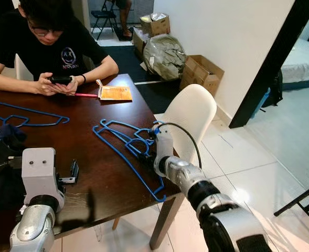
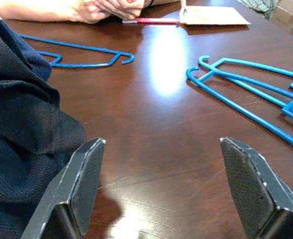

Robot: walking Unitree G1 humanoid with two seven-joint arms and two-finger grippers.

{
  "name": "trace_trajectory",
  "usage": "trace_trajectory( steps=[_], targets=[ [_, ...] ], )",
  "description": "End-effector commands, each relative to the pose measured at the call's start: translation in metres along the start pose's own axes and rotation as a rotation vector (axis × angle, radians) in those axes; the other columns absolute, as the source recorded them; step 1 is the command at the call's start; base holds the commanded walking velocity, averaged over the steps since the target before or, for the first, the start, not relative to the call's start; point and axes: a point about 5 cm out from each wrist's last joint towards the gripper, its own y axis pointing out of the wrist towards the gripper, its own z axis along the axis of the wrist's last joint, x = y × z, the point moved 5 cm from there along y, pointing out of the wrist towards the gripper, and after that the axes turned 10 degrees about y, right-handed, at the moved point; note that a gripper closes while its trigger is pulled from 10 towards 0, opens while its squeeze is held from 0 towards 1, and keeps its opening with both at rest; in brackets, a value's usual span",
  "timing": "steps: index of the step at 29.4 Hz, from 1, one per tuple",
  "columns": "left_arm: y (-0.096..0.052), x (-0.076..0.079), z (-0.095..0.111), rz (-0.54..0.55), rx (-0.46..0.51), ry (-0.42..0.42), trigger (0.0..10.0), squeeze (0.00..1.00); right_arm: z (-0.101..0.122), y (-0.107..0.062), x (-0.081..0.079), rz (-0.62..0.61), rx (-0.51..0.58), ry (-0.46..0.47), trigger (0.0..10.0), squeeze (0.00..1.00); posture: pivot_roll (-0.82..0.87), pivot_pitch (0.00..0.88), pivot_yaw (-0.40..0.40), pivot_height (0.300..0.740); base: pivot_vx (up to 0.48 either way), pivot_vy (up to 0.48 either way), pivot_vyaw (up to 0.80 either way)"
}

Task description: Hang hanger

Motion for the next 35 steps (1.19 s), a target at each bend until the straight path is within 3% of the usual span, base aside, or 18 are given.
trace_trajectory(
  steps=[1,4,5,17,19,20,21,26,28,35],
  targets=[
    [-0.002,0.0,0.001,0.007,0.004,-0.004,10.0,0.0,-0.019,0.001,0.003,-0.016,-0.069,0.069,0.2,0.0,0.23,0.06,-0.101,0.74,0.0,0.0,0.0],
    [-0.002,0.0,0.001,0.012,0.004,-0.004,10.0,0.0,-0.026,0.002,-0.002,0.006,-0.085,0.148,0.0,0.0,0.23,0.06,-0.103,0.74,0.0,0.0,0.0],
    [-0.002,0.0,0.002,0.014,0.005,-0.005,10.0,0.0,-0.028,0.003,-0.003,0.015,-0.083,0.219,0.0,0.0,0.23,0.058,-0.108,0.74,0.0,0.0,0.0],
    [-0.001,0.0,0.001,0.018,0.006,-0.008,10.0,0.0,-0.014,0.002,0.002,0.012,-0.01,0.332,0.0,0.0,0.22,0.05,-0.111,0.74,0.0,0.0,0.0],
    [0.0,0.0,0.0,0.02,0.007,-0.013,10.0,0.0,0.016,-0.001,-0.005,0.106,0.1,0.41,0.0,0.0,0.22,0.041,-0.112,0.74,0.0,0.0,0.0],
    [0.0,0.0,0.0,0.02,0.007,-0.013,10.0,0.0,0.016,-0.001,-0.005,0.106,0.1,0.41,0.0,0.0,0.22,0.041,-0.112,0.74,0.0,0.0,0.0],
    [0.001,-0.001,0.0,0.022,0.008,-0.016,10.0,0.0,0.033,-0.004,-0.01,0.175,0.155,0.45,0.0,0.0,0.22,0.04,-0.111,0.74,0.0,0.0,0.0],
    [0.002,-0.001,0.0,0.023,0.008,-0.02,10.0,0.0,0.046,-0.007,-0.014,0.236,0.199,0.483,0.0,0.0,0.22,0.037,-0.11,0.74,0.0,0.0,0.0],
    [0.003,-0.001,0.0,0.023,0.01,-0.025,10.0,0.0,0.067,-0.015,-0.019,0.341,0.268,0.54,0.0,0.0,0.21,0.031,-0.108,0.74,0.0,0.0,0.0],
    [0.011,0.004,0.013,-0.033,0.062,-0.079,10.0,0.0,0.104,-0.038,-0.021,0.542,0.383,0.572,0.0,0.0,0.2,0.014,-0.108,0.74,0.0,0.0,0.0]
  ],
)
